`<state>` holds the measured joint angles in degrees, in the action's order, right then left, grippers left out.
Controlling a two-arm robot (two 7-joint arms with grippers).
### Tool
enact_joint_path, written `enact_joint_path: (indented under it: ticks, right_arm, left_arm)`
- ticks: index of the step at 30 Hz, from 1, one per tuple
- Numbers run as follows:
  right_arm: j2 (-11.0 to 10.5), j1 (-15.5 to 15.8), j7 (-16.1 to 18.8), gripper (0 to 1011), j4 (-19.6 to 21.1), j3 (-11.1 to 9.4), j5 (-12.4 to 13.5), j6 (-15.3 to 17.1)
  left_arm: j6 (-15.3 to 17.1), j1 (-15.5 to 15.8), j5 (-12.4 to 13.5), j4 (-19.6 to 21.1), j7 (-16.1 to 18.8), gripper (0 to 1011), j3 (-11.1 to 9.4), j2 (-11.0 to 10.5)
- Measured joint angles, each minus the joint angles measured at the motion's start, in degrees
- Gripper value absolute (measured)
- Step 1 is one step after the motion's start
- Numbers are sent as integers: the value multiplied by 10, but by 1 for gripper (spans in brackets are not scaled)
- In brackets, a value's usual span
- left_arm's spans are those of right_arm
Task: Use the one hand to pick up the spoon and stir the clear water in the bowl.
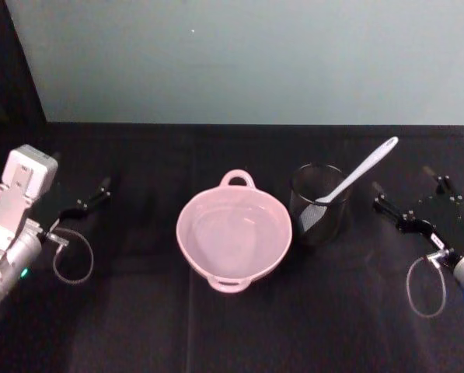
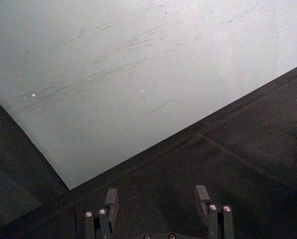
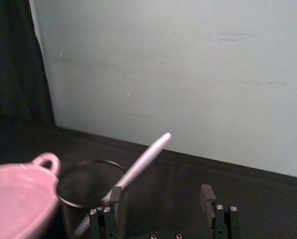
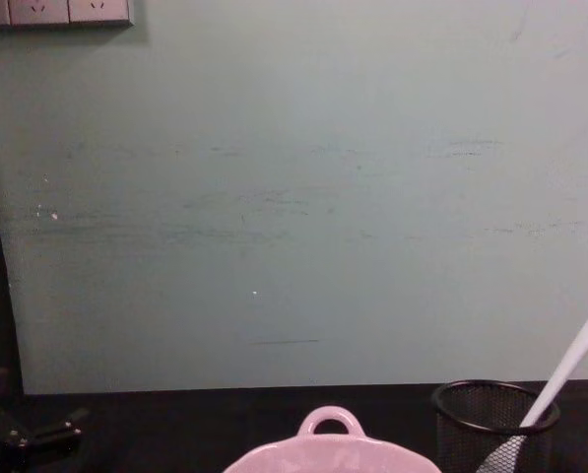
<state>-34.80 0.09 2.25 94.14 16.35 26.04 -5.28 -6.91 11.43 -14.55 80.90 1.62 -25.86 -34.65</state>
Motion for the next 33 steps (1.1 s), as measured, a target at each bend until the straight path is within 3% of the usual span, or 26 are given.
enact_joint_path:
  ticks: [6,11,15,23,33]
  right_arm:
    - [33,22,23,1002,22,-26,69,2]
    - [66,24,42,1002,22,-43,125,17]
    - [91,20,46,1002,17,-50,156,33]
    - [139,5,37,1002,6,-60,185,58]
    - [173,-20,18,1002,-11,-63,185,83]
  left_arm:
    - [0,0,0,0,0,1011,0,0]
    - [0,0,0,0,0,1011,0,0]
    - [0,0,0,0,0,1011,0,0]
    - [0,0,0,0,0,1011,0,0]
    - [0,0,0,0,0,1011,0,0]
